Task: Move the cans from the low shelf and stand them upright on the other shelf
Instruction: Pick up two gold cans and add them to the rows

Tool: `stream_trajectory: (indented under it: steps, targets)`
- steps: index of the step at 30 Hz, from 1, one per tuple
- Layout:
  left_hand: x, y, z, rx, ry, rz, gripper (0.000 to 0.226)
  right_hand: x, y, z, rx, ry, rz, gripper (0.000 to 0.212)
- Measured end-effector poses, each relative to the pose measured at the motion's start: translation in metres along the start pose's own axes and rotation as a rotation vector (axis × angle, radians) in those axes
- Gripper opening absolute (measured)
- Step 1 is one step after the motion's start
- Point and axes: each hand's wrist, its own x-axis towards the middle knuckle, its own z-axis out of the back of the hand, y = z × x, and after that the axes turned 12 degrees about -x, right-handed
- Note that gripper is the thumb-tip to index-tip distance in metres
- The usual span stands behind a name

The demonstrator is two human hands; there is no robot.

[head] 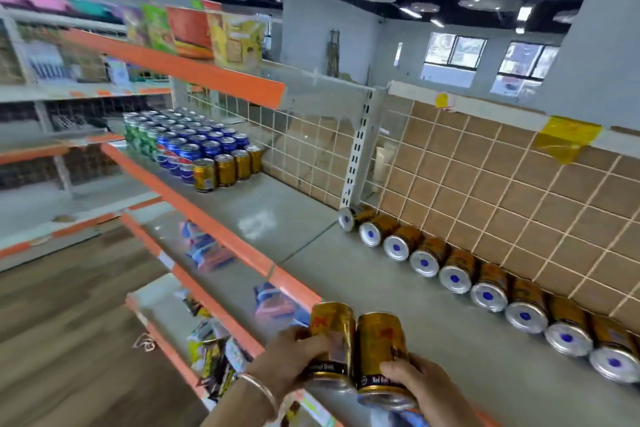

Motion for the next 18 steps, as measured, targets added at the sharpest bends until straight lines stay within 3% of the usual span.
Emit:
stream_trajectory:
  steps: [2, 6, 15, 16, 18]
  targets:
    - [-0.004, -0.008, 0.02, -0.039, -0.029, 0.0, 0.039, 0.006, 0.017, -0.02, 0.039, 0.027, 0.005, 0.034]
    - [0.003, -0.021, 0.051, -0.068, -0.067, -0.037, 0.018, 0.023, 0.043, -0.042, 0.026, 0.086, 0.012, 0.04]
    - [0.063, -0.068, 0.102, -0.112, -0.135, -0.088, 0.014, 0.116, 0.086, -0.075, 0.044, 0.086, 0.008, 0.043]
    - [0.074, -0.076, 0.109, -0.108, -0.143, -0.095, 0.019, 0.129, 0.093, -0.079, 0.071, 0.098, 0.004, 0.04]
    - [0.095, -0.095, 0.124, -0.085, -0.162, -0.095, 0.052, 0.157, 0.11, -0.086, 0.102, 0.118, 0.008, 0.033]
